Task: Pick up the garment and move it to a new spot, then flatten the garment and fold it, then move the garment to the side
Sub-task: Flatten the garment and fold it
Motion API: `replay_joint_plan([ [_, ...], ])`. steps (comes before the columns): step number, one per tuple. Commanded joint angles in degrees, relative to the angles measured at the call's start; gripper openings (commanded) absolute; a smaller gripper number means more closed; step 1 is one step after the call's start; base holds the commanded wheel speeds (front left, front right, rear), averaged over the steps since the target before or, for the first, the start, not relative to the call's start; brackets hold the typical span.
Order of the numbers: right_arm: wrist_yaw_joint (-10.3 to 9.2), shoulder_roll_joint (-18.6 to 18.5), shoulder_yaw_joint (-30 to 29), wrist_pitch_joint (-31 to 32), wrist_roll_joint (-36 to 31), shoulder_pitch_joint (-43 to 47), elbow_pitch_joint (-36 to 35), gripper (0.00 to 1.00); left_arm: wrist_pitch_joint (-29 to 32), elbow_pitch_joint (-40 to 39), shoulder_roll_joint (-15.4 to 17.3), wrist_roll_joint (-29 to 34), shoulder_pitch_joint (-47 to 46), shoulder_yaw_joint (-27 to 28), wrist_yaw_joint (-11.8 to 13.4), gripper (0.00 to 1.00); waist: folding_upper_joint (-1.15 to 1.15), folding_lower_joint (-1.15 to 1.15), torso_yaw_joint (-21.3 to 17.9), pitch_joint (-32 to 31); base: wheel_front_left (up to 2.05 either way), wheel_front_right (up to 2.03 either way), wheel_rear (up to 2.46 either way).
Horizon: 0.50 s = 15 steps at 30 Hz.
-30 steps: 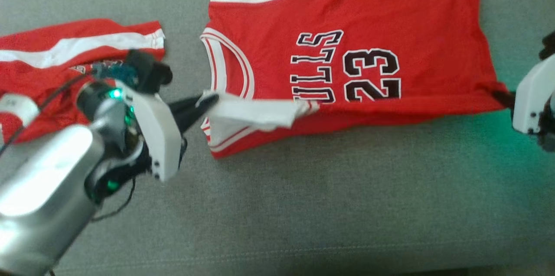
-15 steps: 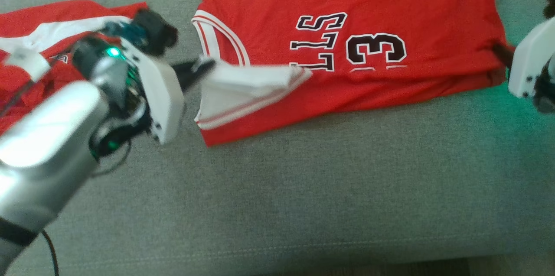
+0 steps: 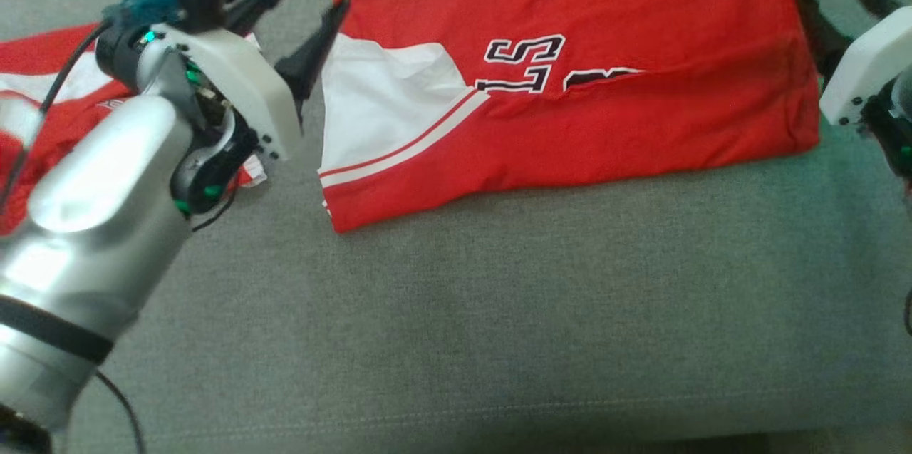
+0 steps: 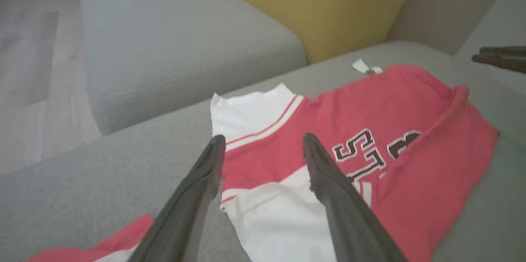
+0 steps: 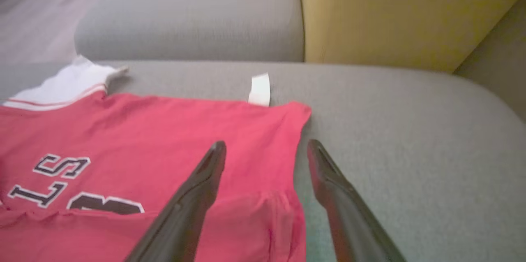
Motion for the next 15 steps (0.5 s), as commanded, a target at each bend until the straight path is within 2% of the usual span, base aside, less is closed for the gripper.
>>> replay_joint_plan([
  [1, -0.04, 0.03, -0.53, -6.31, -1.27, 0.66, -2.32, 1.00, -5.34, -0.84, 0.20, -0.49, -0.10, 4.65, 2.26, 1.00, 0.00, 0.00, 0.40, -1.75, 0.00, 0.00, 0.00],
  [3, -0.04, 0.80, -1.14, -11.86, -2.36, 2.21, -2.92, 1.00, -9.78, -0.99, -1.12, -1.36, 1.95, 6.62, 4.28, 1.00, 0.00, 0.00, 0.57, -3.11, 0.00, 0.00, 0.00],
  [4, -0.04, 0.80, -1.14, -11.86, -2.36, 2.21, -2.92, 1.00, -9.78, -0.99, -1.12, -1.36, 1.95, 6.62, 4.28, 1.00, 0.00, 0.00, 0.57, -3.11, 0.00, 0.00, 0.00],
  [9, -0.04, 2.80, -3.29, -23.96, -6.07, 8.51, -5.07, 1.00, -13.94, -4.87, -3.75, -1.01, 8.79, 12.75, 9.84, 1.00, 0.00, 0.00, 1.07, -6.43, 0.00, 0.00, 0.00],
  [12, -0.04, 4.94, -5.97, -28.62, -8.55, 12.98, -6.73, 1.00, -14.05, -11.58, -6.17, 2.55, 15.22, 20.50, 13.21, 1.00, 0.00, 0.00, 1.18, -7.96, 0.00, 0.00, 0.00],
  [15, -0.04, 7.69, -9.69, -30.58, -12.16, 17.68, -9.47, 1.00, -14.07, -17.84, -9.42, 8.02, 23.32, 26.75, 15.07, 1.00, 0.00, 0.00, 1.16, -9.41, 0.00, 0.00, 0.00],
])
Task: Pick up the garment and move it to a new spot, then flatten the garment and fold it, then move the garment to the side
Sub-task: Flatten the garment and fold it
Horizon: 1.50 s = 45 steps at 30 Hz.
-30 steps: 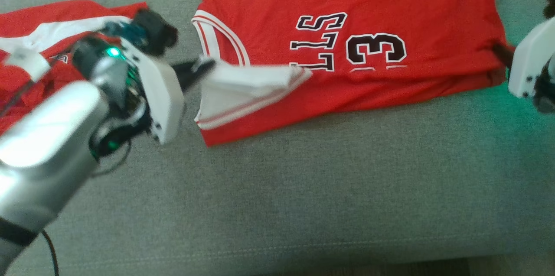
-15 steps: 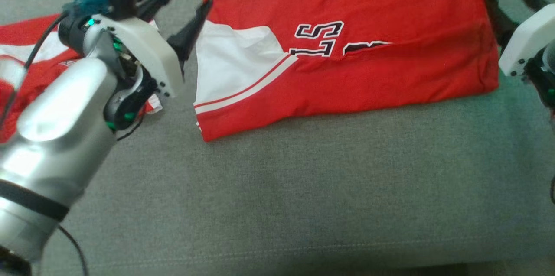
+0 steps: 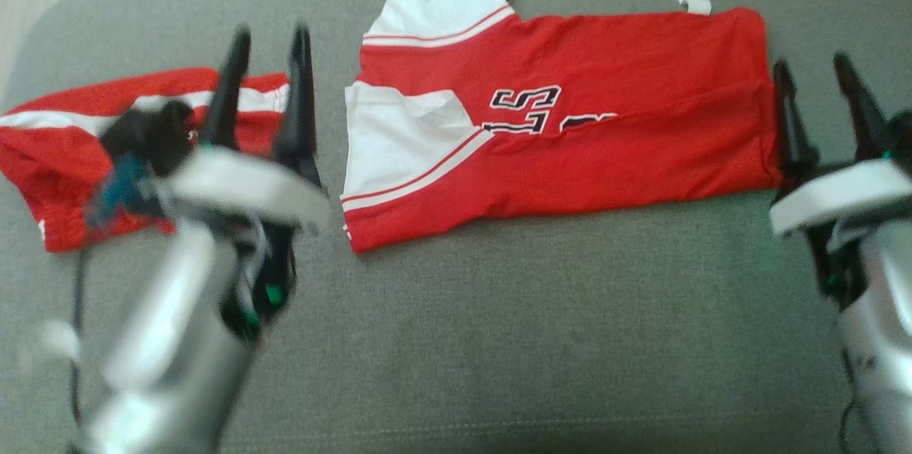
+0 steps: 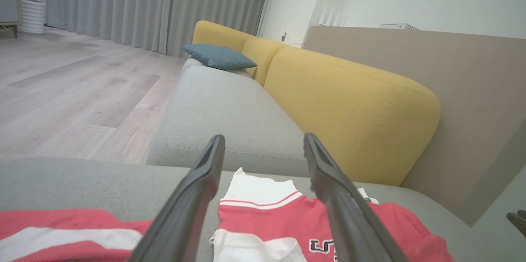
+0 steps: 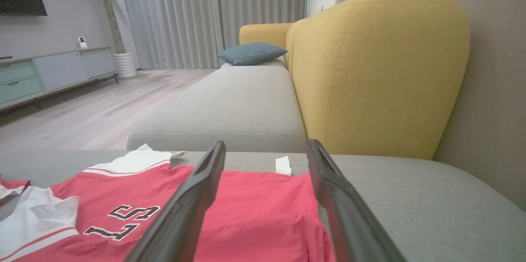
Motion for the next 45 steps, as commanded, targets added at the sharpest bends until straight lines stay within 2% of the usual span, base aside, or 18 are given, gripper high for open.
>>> replay_joint_plan([
  [1, -0.04, 1.11, -1.15, -0.97, -2.04, 1.49, -3.26, 1.00, -0.37, -3.31, -0.05, 2.67, 1.97, 4.00, 0.39, 1.00, 0.00, 0.00, -0.05, -1.19, 0.00, 0.00, 0.00],
  [3, -0.04, 3.30, -2.84, -1.25, -5.24, 4.83, -5.44, 1.00, -0.38, -5.49, -2.62, 5.86, 6.92, 7.00, 0.67, 1.00, 0.00, 0.00, -0.25, -1.97, 0.00, 0.00, 0.00],
  [8, -0.04, 8.37, -7.10, -1.43, -12.46, 11.59, -9.28, 1.00, -0.38, -5.73, -7.55, 12.94, 16.22, 11.21, -0.58, 1.00, 0.00, 0.00, -1.09, -3.12, 0.00, 0.00, 0.00],
  [13, -0.04, 11.66, -9.33, -1.46, -15.70, 14.58, -12.05, 1.00, -0.38, -1.87, -10.02, 17.65, 20.07, 12.77, -2.83, 1.00, 0.00, 0.00, -1.93, -2.84, 0.00, 0.00, 0.00],
  [19, -0.04, 12.05, -9.73, -1.14, -16.60, 14.33, -14.46, 1.00, -0.39, 5.22, -11.27, 20.19, 18.05, 13.77, -4.12, 1.00, 0.00, 0.00, -2.89, -1.33, 0.00, 0.00, 0.00],
  [29, -0.04, 11.25, -8.84, 0.33, -16.44, 13.19, -17.10, 1.00, 2.59, 22.68, -11.43, 20.84, 10.16, 11.46, -5.45, 1.00, 0.00, 0.00, -4.81, 1.68, 0.00, 0.00, 0.00],
  [34, -0.04, 11.02, -8.67, 0.64, -16.36, 12.78, -17.66, 1.00, 4.21, 27.37, -11.23, 21.39, 7.68, 10.69, -5.34, 1.00, 0.00, 0.00, -5.45, 2.75, 0.00, 0.00, 0.00],
  [38, -0.04, 10.88, -8.92, 0.95, -16.48, 12.37, -17.90, 1.00, 6.19, 30.90, -11.22, 21.80, 5.86, 9.29, -6.37, 1.00, 0.00, 0.00, -5.75, 3.46, 0.00, 0.00, 0.00],
  [39, -0.04, 10.87, -9.26, 1.38, -16.67, 12.05, -17.84, 1.00, 7.14, 32.17, -11.30, 21.97, 5.15, 8.43, -7.12, 0.68, 0.00, 0.00, -5.74, 3.78, 0.00, 0.00, 0.00],
  [40, -0.04, 10.87, -9.57, 1.81, -16.81, 11.85, -17.68, 1.00, 7.20, 32.52, -11.28, 22.36, 4.70, 7.86, -7.44, 0.06, 0.00, 0.00, -5.67, 3.96, 0.00, 0.00, 0.00],
  [41, -0.04, 10.90, -9.90, 2.33, -16.92, 11.62, -17.41, 1.00, 6.85, 32.68, -11.28, 22.62, 4.30, 7.47, -7.69, 0.00, 0.00, 0.00, -5.55, 4.10, 0.00, 0.00, 0.00],
  [45, -0.04, 12.06, -12.08, 6.12, -15.68, 10.58, -15.09, 1.00, 3.39, 31.65, -11.40, 22.99, 2.65, 7.34, -7.40, 0.00, 0.00, 0.00, -4.66, 4.46, 0.00, 0.00, 0.00],
])
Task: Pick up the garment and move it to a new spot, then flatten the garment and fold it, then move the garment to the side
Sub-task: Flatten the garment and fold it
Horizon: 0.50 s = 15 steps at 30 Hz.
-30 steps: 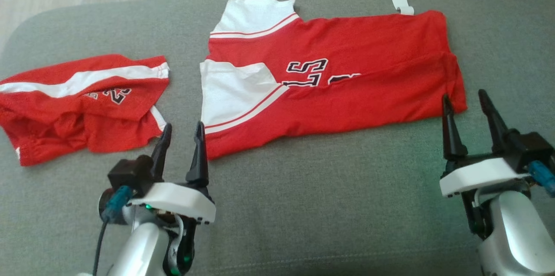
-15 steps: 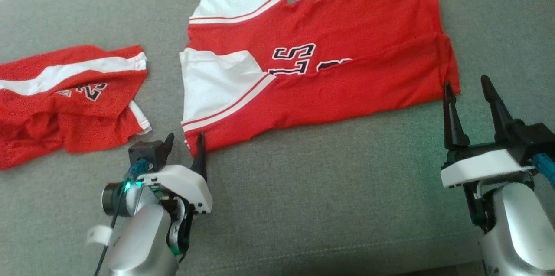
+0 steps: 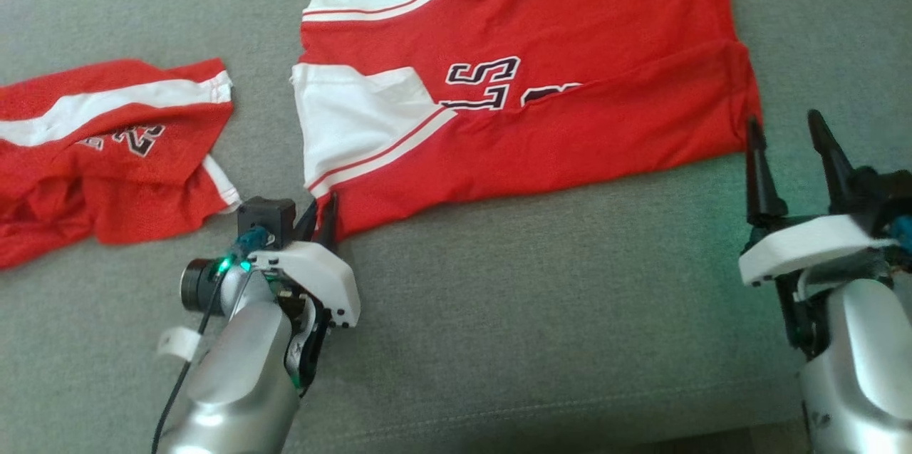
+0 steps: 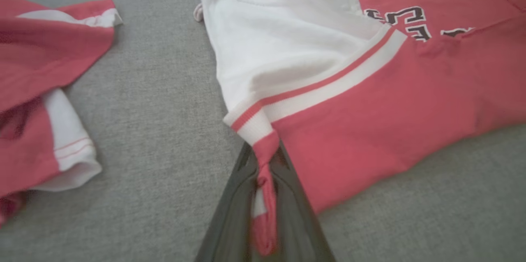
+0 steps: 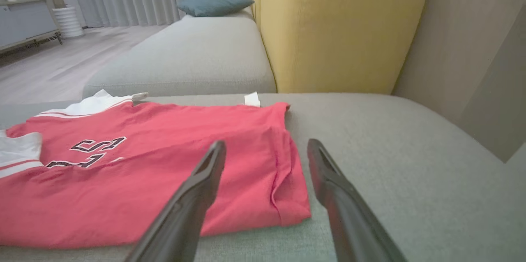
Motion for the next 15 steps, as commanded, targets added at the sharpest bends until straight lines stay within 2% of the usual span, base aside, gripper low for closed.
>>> replay_joint_plan([
  [1, -0.04, 0.47, 0.66, 0.58, 0.84, -1.87, -1.24, 1.00, -0.89, -1.54, 0.86, 0.47, -1.76, 1.26, 0.28, 0.00, 0.00, 0.00, 0.41, 0.12, 0.00, 0.00, 0.00],
  [8, -0.04, 1.46, -3.32, 7.73, 0.45, -5.06, 5.84, 1.00, -3.61, -9.48, 0.72, 2.20, -2.50, 0.85, 0.27, 0.00, 0.00, 0.00, 2.93, 0.87, 0.00, 0.00, 0.00],
  [15, -0.04, 2.34, -9.30, 11.29, -5.02, -8.99, 12.46, 1.00, -3.74, -18.43, 0.70, 4.40, -0.49, 0.34, -0.32, 0.00, 0.00, 0.00, 4.73, 1.96, 0.00, 0.00, 0.00],
])
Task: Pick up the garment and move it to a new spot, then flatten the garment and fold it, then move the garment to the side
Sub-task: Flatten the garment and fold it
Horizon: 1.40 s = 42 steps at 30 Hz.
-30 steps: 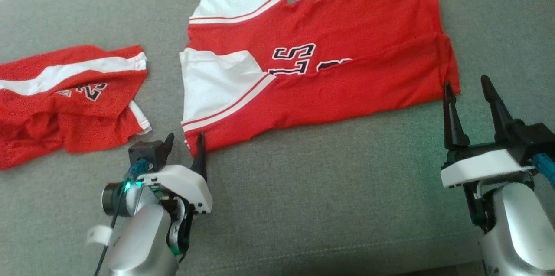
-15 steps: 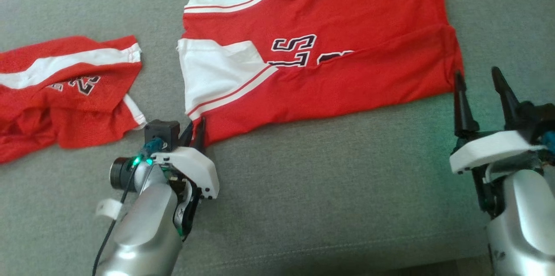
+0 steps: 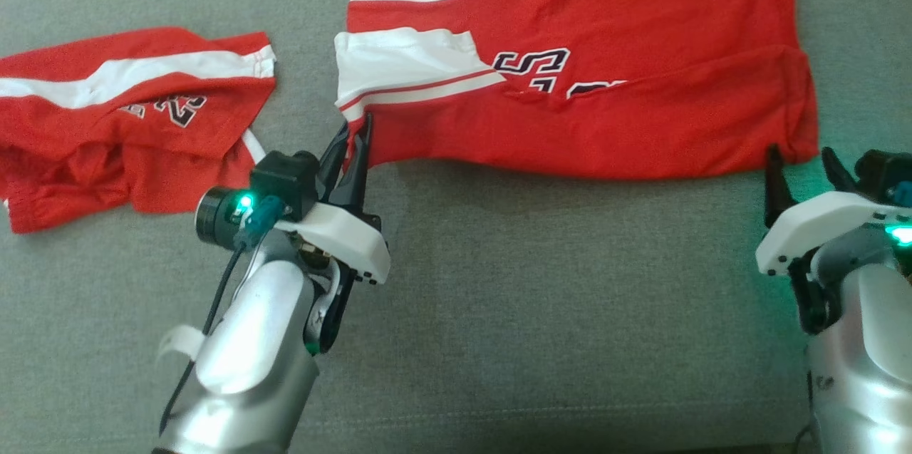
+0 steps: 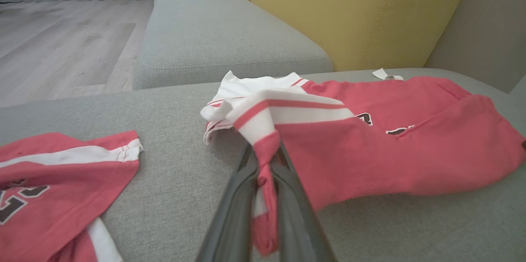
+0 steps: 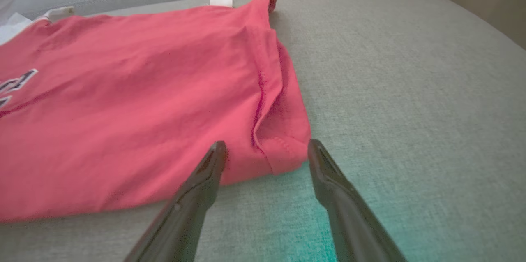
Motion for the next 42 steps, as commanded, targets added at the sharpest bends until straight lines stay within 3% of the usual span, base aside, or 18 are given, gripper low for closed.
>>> replay_joint_plan([
  [1, -0.04, 0.36, -0.33, 0.26, -1.98, -2.50, -0.62, 1.00, -0.69, -2.77, 0.68, 0.63, -0.07, 1.55, -0.31, 0.00, 0.00, 0.00, 0.46, 0.49, 0.00, 0.00, 0.00],
  [11, -0.04, 1.48, -11.49, -0.07, -12.62, -7.30, 4.23, 1.00, -0.70, -5.36, 0.49, 1.67, 0.83, 1.27, -1.08, 0.00, 0.00, 0.00, 1.52, 2.21, 0.00, 0.00, 0.00],
  [17, -0.04, 1.96, -13.50, 0.42, -13.30, -9.10, 7.27, 1.00, -0.70, -5.72, 0.42, 1.94, 0.63, 1.61, -1.20, 0.00, 0.00, 0.00, 1.52, 2.82, 0.00, 0.00, 0.00],
  [18, -0.04, 2.03, -13.53, 0.60, -12.68, -9.50, 8.10, 0.93, -0.70, -5.72, 0.42, 1.99, 0.57, 1.71, -1.21, 0.00, 0.00, 0.00, 1.48, 2.89, 0.00, 0.00, 0.00],
  [19, -0.04, 2.07, -13.35, 0.61, -12.25, -9.83, 8.79, 0.21, -0.71, -5.68, 0.41, 2.04, 0.50, 1.81, -1.21, 0.00, 0.00, 0.00, 1.43, 2.94, 0.00, 0.00, 0.00],
  [20, -0.04, 2.10, -13.08, 0.49, -11.99, -10.02, 9.33, 0.00, -0.71, -5.59, 0.42, 2.10, 0.43, 1.92, -1.22, 0.00, 0.00, 0.00, 1.38, 2.93, 0.00, 0.00, 0.00],
  [32, -0.04, 1.35, -10.12, 1.33, -5.09, -8.83, 11.85, 0.00, -0.71, -3.96, 1.12, 2.38, 1.93, 3.21, -1.56, 0.00, 0.00, 0.00, 0.02, -1.35, 0.00, 0.00, 0.00],
  [42, -0.04, -0.72, -4.50, 9.58, 4.65, -1.33, 5.29, 0.00, -0.71, -2.54, 2.41, 1.66, 7.14, 3.23, -2.44, 0.00, 0.00, 0.00, -1.50, -8.66, 0.00, 0.00, 0.00],
])
